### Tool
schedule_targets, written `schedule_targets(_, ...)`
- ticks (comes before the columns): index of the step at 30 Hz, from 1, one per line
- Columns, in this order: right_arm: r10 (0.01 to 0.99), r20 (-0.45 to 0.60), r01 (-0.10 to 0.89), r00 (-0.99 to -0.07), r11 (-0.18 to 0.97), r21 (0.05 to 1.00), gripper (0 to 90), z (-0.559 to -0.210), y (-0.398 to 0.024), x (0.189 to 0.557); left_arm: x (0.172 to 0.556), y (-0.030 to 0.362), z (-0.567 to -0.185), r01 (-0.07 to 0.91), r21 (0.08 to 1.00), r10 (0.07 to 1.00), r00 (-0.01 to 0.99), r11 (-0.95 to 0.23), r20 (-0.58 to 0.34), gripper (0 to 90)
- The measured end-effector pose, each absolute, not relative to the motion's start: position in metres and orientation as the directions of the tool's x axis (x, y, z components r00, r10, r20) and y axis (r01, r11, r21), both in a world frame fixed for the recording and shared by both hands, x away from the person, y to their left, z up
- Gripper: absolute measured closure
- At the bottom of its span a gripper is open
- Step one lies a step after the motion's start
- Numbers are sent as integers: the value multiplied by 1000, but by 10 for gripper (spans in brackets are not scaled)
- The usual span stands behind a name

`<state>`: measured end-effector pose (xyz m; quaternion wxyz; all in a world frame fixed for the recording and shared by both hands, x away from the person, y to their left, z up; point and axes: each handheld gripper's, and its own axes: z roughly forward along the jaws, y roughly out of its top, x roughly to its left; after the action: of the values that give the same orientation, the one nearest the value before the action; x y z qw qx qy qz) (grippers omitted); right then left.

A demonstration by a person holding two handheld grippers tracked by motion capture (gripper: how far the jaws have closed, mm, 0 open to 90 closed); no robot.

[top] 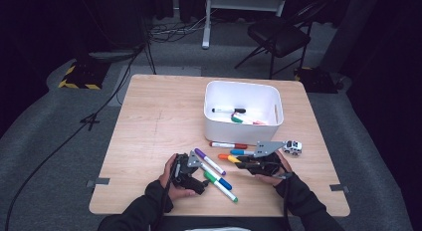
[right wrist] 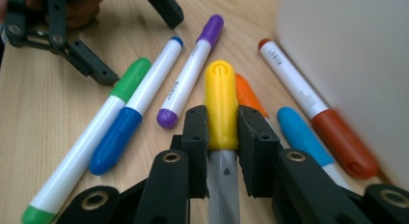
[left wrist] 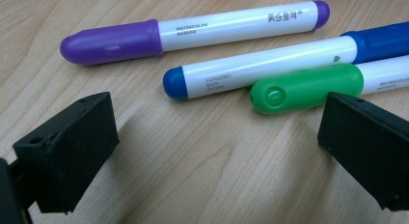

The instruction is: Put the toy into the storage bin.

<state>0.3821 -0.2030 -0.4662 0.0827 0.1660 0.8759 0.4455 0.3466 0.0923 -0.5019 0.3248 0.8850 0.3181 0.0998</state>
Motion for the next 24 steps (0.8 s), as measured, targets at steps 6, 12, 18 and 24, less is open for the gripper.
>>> schedule_targets(6, 387, -14, 197, -922, 500, 843, 748, -444, -222, 376, 347, 92, -502, 498, 639, 628, 777, -586, -30, 6)
schedule_targets(12, 418, -53, 159, -907, 455, 876, 748, -413, -248, 373, 347, 92, -502, 498, 639, 628, 777, -586, -30, 6)
schedule_targets(18, 455, -103, 121, -884, 436, 892, 748, -373, -266, 378, 347, 92, -502, 498, 639, 628, 777, -586, -30, 6)
schedule_targets(24, 481, -126, 102, -867, 421, 901, 748, -335, -275, 392, 347, 92, -502, 498, 639, 628, 777, -586, -30, 6)
